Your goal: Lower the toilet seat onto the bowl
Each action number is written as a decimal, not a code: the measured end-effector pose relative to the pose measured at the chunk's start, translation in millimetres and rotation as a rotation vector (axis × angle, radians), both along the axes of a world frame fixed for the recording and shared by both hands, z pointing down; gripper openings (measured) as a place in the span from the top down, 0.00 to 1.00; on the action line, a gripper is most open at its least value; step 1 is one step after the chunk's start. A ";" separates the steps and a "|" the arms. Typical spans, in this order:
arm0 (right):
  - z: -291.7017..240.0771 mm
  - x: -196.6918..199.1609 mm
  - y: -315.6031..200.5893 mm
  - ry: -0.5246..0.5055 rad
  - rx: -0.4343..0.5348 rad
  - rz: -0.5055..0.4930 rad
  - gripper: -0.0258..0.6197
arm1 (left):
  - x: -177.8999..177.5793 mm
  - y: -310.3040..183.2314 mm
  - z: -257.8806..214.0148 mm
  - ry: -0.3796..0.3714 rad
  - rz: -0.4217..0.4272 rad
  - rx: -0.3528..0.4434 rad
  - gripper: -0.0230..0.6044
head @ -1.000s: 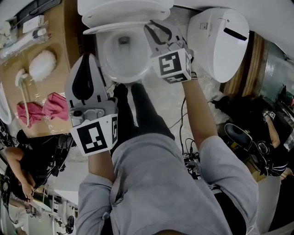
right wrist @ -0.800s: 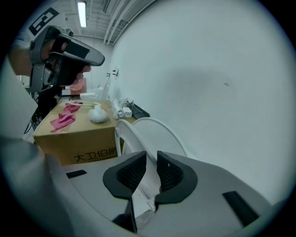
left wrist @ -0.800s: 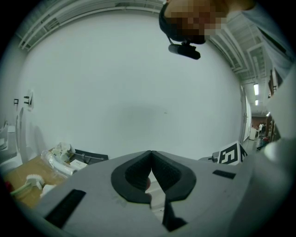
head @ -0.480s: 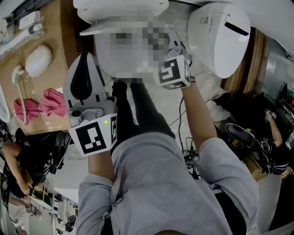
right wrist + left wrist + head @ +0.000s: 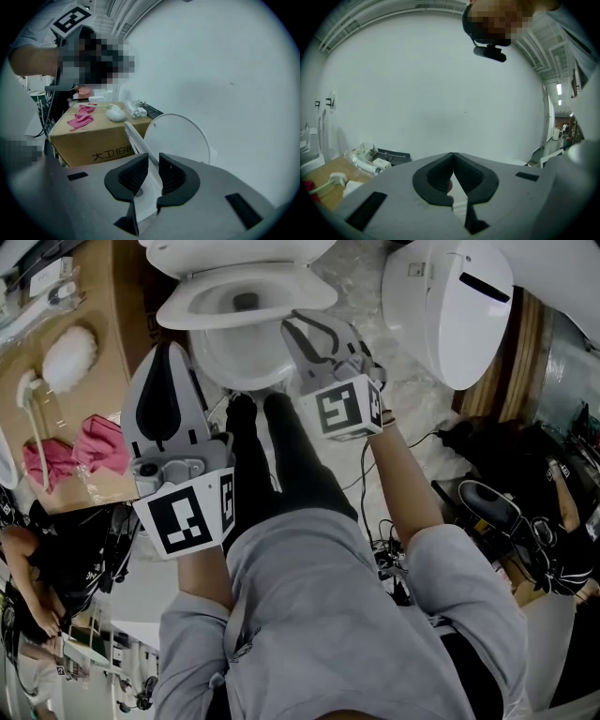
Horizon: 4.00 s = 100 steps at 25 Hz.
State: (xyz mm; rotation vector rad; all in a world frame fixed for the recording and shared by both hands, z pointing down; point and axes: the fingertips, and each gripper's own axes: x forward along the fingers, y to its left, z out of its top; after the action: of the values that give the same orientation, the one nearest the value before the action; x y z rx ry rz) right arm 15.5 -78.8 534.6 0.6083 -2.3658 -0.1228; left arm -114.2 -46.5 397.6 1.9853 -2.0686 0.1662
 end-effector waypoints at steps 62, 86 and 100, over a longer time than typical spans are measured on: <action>-16.8 22.5 57.4 -0.192 -0.104 0.223 0.96 | -8.2 13.9 -5.1 -0.022 0.010 0.005 0.96; -229.0 4.6 4.5 -0.524 0.098 0.294 0.96 | -19.9 2.5 -120.2 -0.050 0.018 0.154 0.96; -328.9 0.1 -4.8 -0.656 0.225 0.301 0.96 | -23.7 5.2 -185.2 -0.065 0.036 0.237 0.96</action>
State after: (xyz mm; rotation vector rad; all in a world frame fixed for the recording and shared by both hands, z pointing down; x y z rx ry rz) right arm 15.6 -83.5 205.6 1.2618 -2.8614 -0.0588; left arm -137.9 -41.3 212.5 2.1812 -2.1819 -0.0092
